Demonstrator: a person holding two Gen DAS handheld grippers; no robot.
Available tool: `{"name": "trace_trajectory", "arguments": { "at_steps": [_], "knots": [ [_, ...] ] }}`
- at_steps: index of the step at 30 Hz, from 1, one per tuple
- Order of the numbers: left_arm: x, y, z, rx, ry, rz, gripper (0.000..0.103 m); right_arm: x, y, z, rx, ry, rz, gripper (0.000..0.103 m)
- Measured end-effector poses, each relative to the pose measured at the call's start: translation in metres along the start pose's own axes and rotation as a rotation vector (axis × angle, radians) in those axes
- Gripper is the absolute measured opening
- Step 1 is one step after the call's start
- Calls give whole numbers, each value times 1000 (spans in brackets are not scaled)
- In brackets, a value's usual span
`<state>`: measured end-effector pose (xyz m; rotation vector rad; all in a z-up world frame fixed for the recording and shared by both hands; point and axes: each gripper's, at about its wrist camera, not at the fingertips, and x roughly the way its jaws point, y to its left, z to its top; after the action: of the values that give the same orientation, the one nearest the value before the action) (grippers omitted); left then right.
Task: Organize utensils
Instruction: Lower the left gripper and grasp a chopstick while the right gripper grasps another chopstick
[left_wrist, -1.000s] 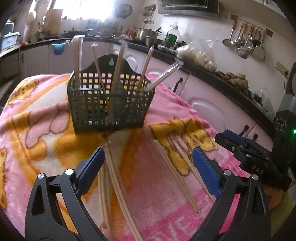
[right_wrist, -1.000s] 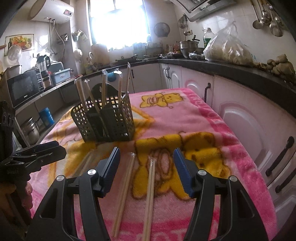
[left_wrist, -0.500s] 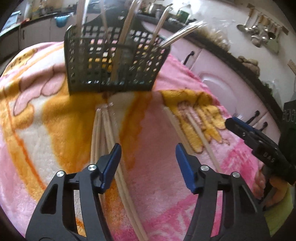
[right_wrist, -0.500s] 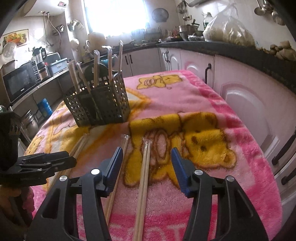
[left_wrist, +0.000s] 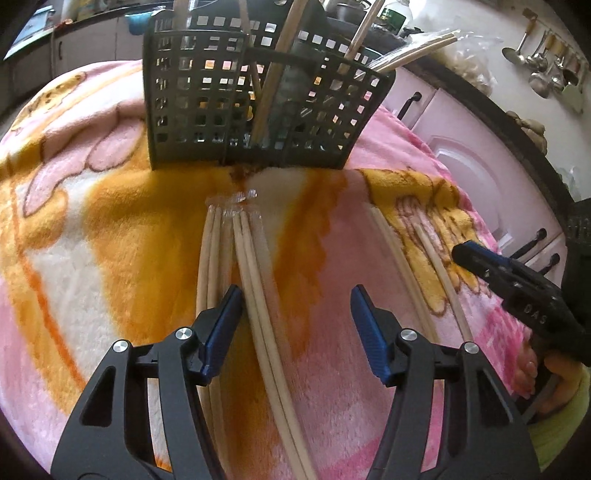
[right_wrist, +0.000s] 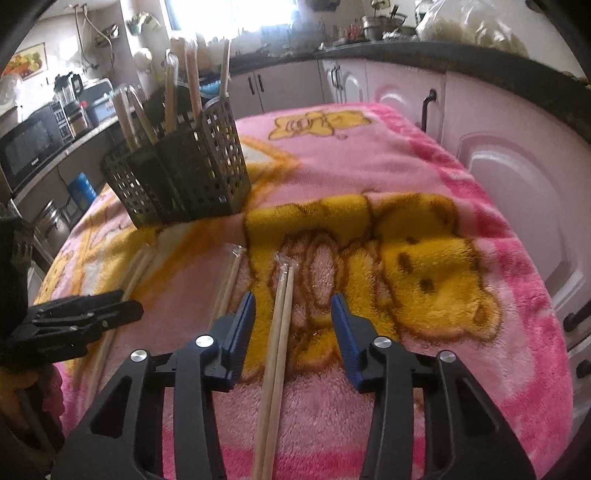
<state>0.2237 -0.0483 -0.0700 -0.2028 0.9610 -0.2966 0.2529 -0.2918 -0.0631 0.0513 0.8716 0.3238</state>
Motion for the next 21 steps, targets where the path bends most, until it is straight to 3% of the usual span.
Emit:
{"name": "trace_trajectory", "arguments": {
  "at_steps": [5,12,21],
  "knots": [
    [10,-1,13,3,7,14,52,21,0,10,-8,76,21,27],
    [21,1,30,-12,25,12,51,44,1,25,-1,163,28,24],
    [32,5,42,0,37,49,24,55,6,36,-37,238,-11,13]
  ]
}}
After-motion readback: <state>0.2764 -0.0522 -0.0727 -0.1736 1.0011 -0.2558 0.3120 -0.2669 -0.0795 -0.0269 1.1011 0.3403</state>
